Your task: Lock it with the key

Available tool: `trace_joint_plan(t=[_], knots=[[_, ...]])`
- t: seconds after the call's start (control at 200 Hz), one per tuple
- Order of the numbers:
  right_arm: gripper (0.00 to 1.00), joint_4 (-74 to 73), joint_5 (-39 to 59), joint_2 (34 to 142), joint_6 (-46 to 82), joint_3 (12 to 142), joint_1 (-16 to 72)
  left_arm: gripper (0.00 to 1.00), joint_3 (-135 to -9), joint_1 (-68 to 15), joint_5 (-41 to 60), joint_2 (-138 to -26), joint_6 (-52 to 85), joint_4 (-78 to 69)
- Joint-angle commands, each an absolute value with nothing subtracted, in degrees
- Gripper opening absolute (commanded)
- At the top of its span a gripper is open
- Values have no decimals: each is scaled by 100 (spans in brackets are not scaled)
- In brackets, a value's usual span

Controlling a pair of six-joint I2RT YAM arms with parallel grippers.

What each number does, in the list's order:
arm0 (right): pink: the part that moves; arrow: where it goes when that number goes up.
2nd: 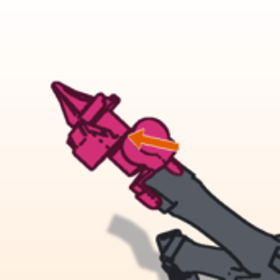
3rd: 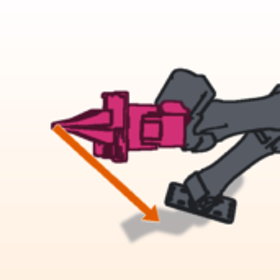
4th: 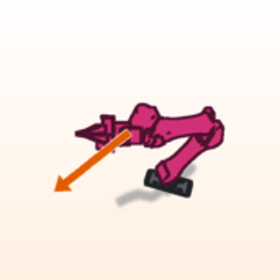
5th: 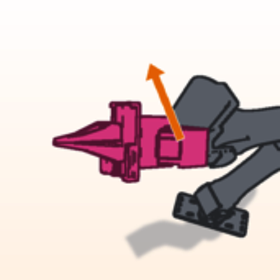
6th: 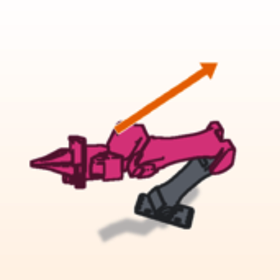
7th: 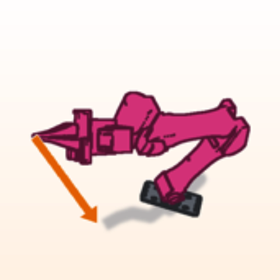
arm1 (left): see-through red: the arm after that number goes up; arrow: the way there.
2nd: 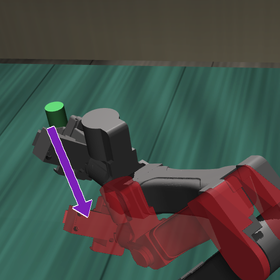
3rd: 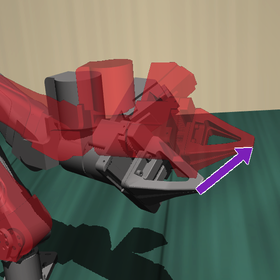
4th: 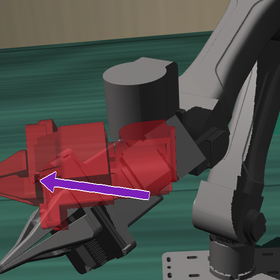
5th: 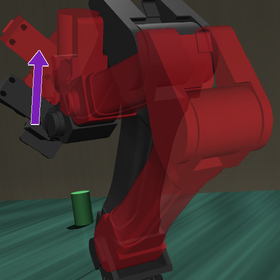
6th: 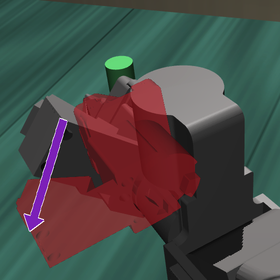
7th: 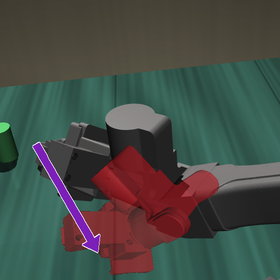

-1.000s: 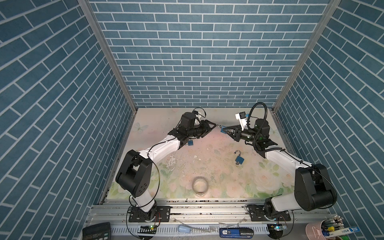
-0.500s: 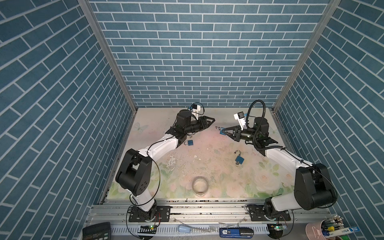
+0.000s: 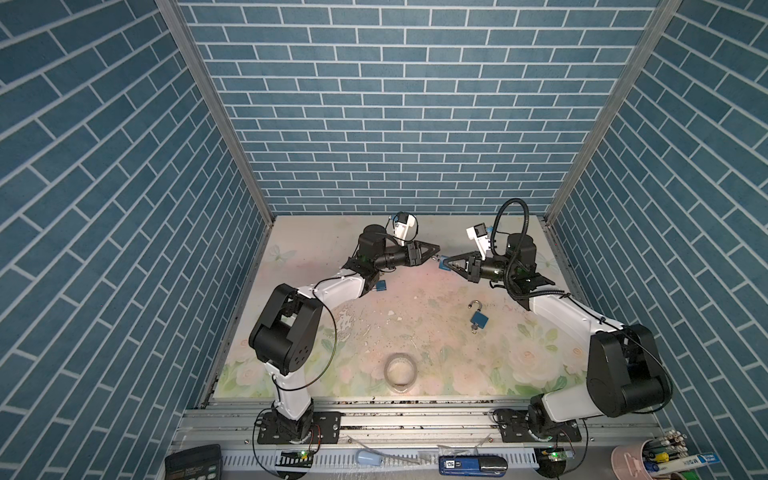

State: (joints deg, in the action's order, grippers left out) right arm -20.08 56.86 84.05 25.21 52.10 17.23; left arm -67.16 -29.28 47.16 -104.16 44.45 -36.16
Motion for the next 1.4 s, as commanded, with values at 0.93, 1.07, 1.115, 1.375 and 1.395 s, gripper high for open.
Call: trace_joint_plan(t=[0.93, 1.07, 1.115, 1.375, 1.395], knots=[[0, -2203, 5933, 8628, 2654, 5595, 1629, 38, -6782, -2831, 4746, -10160, 3491, -2630], [0, -2205, 5951, 8619, 2654, 5591, 1626, 38, -6853, -2793, 4753, -10156, 3373, -2497], [0, -2194, 5955, 8620, 2652, 5590, 1634, 37, -6875, -2793, 4786, -10188, 3374, -2488], [0, -2173, 5986, 8635, 2646, 5608, 1617, 31, -6926, -2742, 4946, -10348, 3507, -2666], [0, -2175, 5985, 8627, 2650, 5595, 1619, 31, -6922, -2742, 4951, -10362, 3531, -2685]])
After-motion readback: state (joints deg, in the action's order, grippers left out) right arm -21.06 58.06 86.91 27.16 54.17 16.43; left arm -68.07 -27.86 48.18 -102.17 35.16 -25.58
